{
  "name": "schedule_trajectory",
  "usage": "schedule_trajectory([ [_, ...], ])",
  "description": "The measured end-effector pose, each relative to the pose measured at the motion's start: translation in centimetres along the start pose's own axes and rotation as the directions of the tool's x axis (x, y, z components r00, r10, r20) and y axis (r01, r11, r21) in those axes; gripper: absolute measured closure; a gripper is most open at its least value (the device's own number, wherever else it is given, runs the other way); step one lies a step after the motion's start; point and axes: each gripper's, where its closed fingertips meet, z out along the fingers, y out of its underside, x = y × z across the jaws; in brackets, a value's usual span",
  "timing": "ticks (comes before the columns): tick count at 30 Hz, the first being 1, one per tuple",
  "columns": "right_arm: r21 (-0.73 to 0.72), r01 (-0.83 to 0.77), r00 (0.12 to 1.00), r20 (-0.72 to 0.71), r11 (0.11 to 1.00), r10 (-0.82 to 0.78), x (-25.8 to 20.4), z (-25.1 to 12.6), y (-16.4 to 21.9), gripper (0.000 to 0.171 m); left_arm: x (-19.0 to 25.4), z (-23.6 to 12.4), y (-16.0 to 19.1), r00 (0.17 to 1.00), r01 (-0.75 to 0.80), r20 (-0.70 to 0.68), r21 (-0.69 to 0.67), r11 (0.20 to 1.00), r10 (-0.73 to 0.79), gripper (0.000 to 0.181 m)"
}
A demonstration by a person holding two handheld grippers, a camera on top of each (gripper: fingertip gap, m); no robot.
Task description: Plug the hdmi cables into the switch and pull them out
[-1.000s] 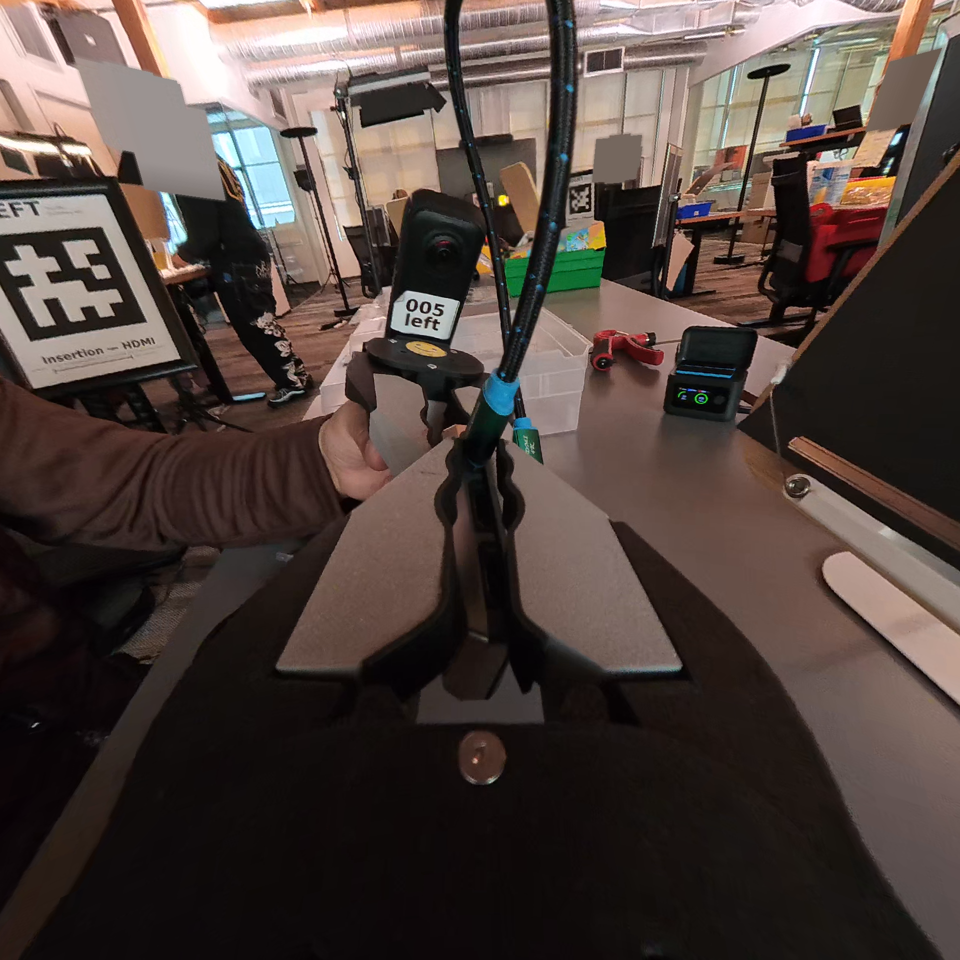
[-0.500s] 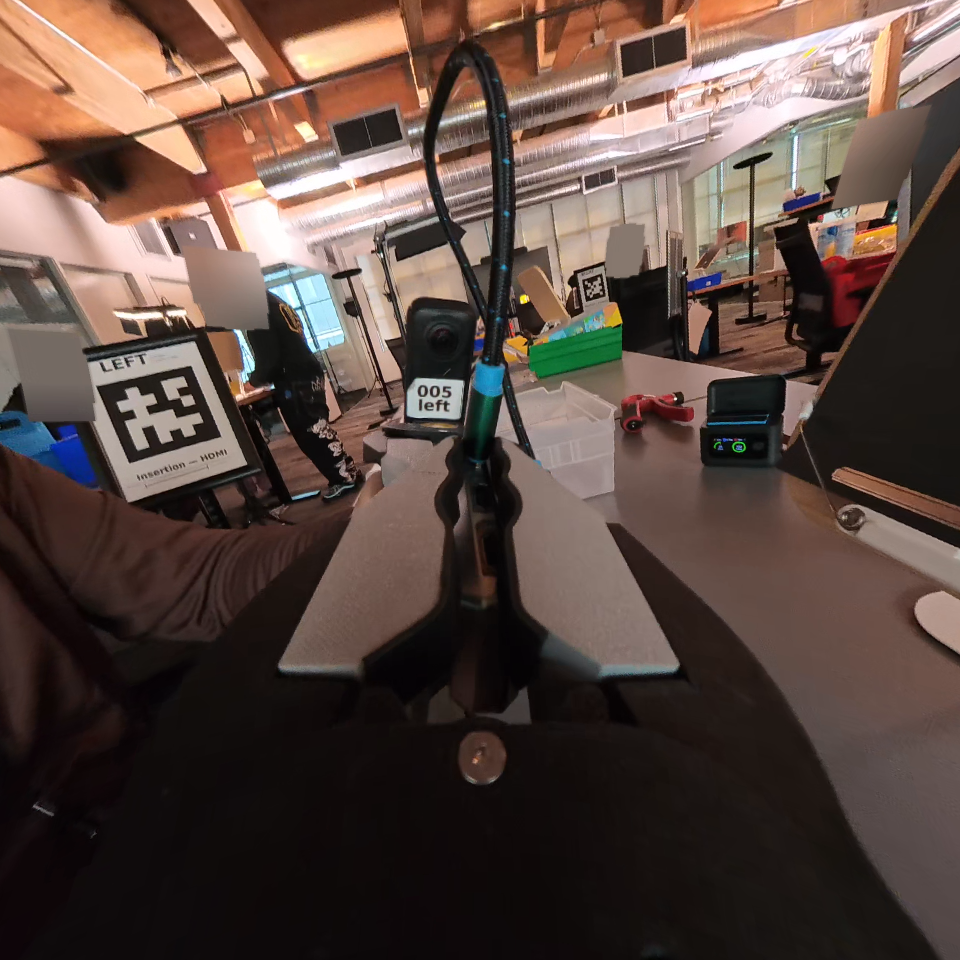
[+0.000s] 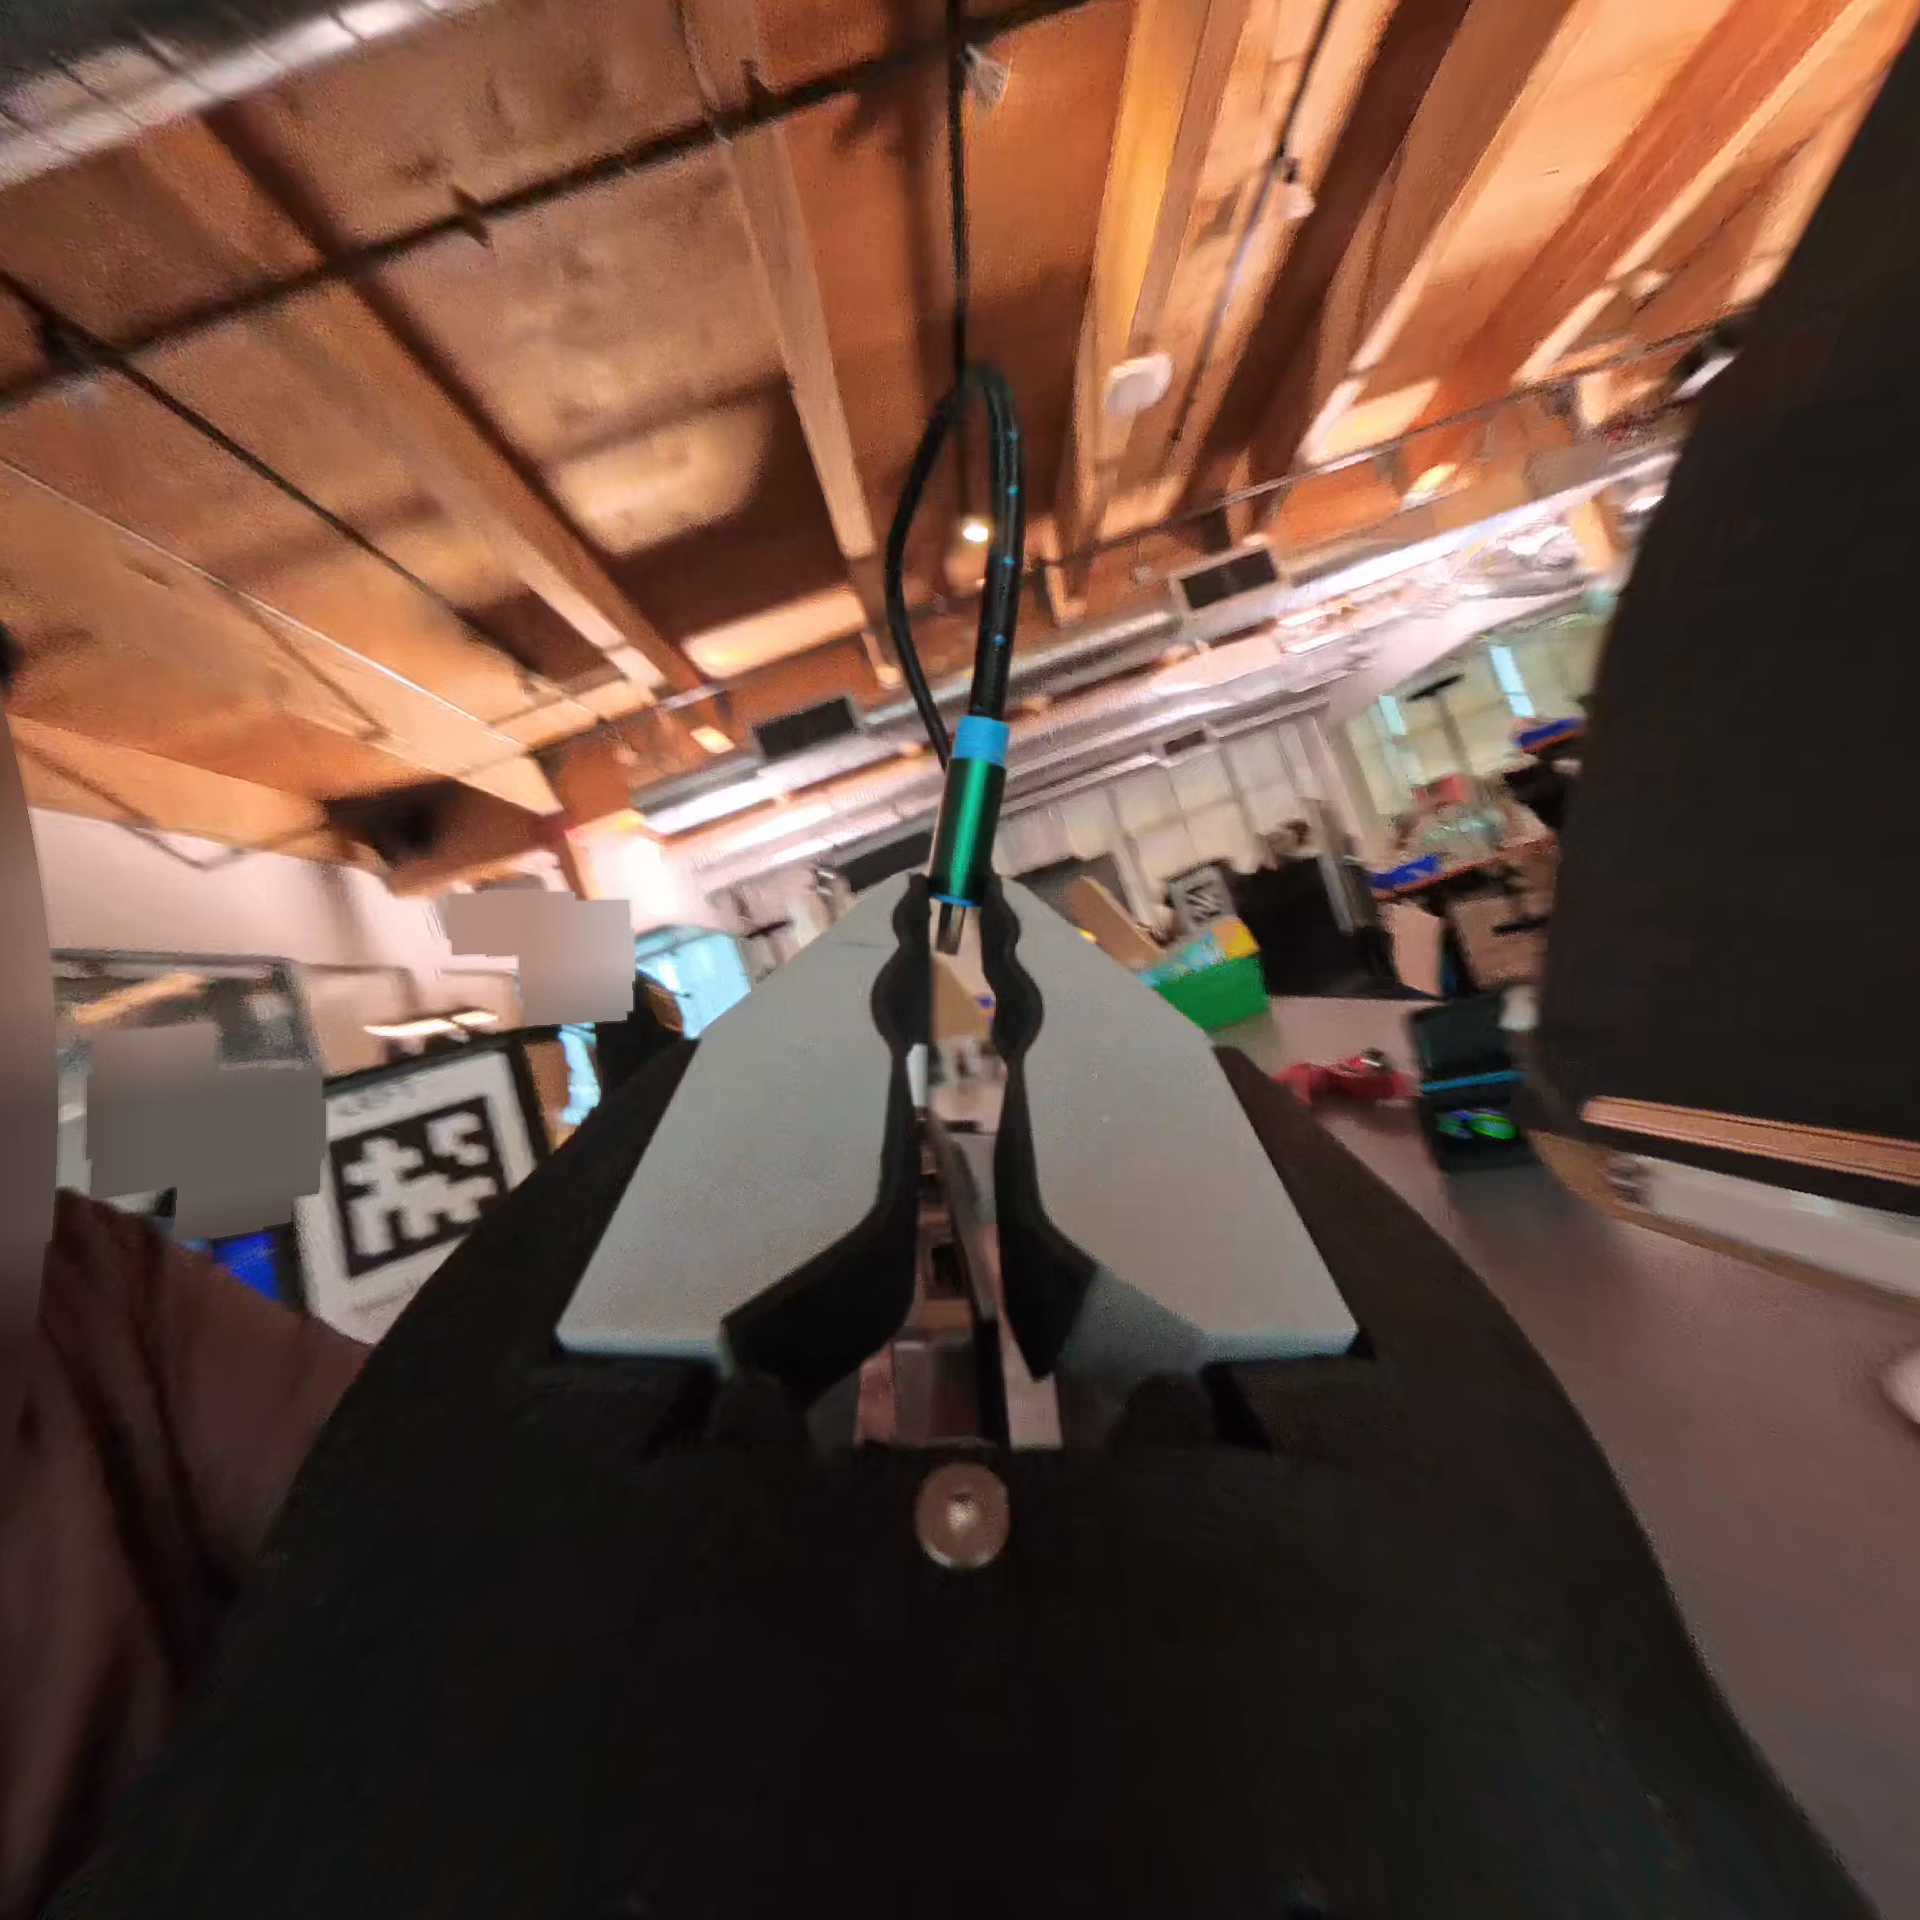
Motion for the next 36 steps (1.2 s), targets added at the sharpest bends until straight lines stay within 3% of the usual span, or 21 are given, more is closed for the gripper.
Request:
schedule_trajectory([
  [4, -0.13, 0.114, 0.988, -0.085, 0.985, -0.126, 1.1, -1.6, 0.2, 0.164, -0.3, 0.5, 0.9, 0.999, -0.048, 0.018, -0.046, 0.998, 0.049, 0.164],
  [11, -0.154, 0.158, 0.985, -0.047, 0.975, -0.167, 0.2, -1.8, -0.4, 0.164, -0.4, 0.9, 2.0, 0.997, -0.069, 0.015, -0.097, 0.993, 0.071, 0.164],
  [20, -0.19, 0.112, 0.983, -0.124, 0.975, -0.137, 1.8, -2.7, -0.5, 0.166, -0.4, 0.7, 2.1, 0.996, -0.081, 0.012, -0.121, 0.989, 0.083, 0.164],
  [23, -0.257, 0.149, 0.965, -0.174, 0.955, -0.197, 2.7, -3.2, -0.2, 0.166, -0.2, 0.4, 1.7, 0.996, -0.085, 0.001, -0.115, 0.99, 0.086, 0.164],
  [30, -0.301, 0.187, 0.967, -0.111, 0.935, -0.23, 1.6, -3.1, -0.5, 0.166, 0.3, -2.1, -1.0, 0.989, -0.142, -0.044, -0.061, 0.988, 0.14, 0.164],
  [36, -0.285, 0.176, 0.982, -0.01, 0.942, -0.187, -0.1, -3.0, -1.0, 0.166, 0.3, -5.5, -1.1, 0.983, -0.159, -0.113, -0.165, 0.973, 0.141, 0.164],
])
